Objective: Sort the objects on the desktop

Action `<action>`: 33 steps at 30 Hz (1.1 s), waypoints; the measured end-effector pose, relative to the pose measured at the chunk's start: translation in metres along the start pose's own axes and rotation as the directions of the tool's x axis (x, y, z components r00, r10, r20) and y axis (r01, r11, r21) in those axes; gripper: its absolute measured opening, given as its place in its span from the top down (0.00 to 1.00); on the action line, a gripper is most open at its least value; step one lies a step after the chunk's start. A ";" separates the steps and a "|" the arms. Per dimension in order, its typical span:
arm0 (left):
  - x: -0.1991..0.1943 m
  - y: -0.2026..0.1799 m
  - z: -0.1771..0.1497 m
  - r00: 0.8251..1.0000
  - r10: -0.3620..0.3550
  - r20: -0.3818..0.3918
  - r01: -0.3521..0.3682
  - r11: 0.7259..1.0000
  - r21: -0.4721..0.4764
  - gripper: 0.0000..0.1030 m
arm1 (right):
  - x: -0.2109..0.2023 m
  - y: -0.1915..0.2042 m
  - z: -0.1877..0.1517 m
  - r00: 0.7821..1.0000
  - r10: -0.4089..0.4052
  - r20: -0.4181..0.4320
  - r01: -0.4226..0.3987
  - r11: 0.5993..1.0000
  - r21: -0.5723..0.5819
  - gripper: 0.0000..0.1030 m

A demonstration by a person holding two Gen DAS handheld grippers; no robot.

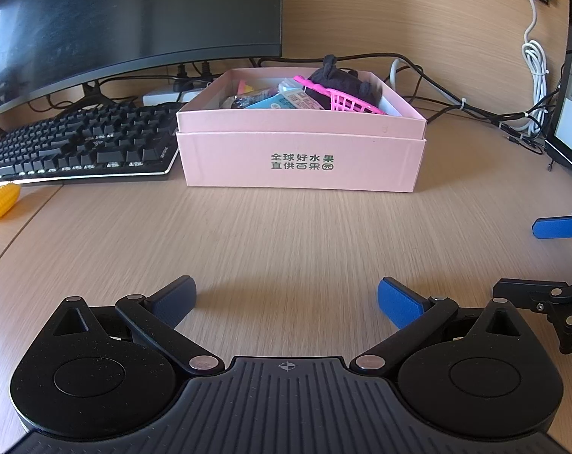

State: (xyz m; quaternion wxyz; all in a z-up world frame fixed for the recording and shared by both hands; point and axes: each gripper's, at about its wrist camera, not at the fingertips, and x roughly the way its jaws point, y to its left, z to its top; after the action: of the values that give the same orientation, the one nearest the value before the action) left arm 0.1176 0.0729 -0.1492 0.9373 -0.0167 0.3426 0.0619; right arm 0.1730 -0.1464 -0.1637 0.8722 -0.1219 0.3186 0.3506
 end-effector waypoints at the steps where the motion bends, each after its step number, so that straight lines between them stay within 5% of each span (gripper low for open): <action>1: 0.000 0.000 0.000 1.000 0.000 0.000 0.000 1.000 0.000 0.00 | 0.000 0.000 0.000 1.000 0.000 0.000 0.000 1.000 0.000 0.00; 33: 0.001 0.001 0.001 1.000 -0.013 -0.010 0.013 1.000 0.013 0.00 | 0.001 -0.001 0.000 1.000 0.000 0.000 0.000 1.000 0.000 0.00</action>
State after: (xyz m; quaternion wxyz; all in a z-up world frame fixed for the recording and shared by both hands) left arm 0.1191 0.0738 -0.1491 0.9361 -0.0129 0.3474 0.0535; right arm 0.1743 -0.1464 -0.1641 0.8722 -0.1218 0.3186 0.3506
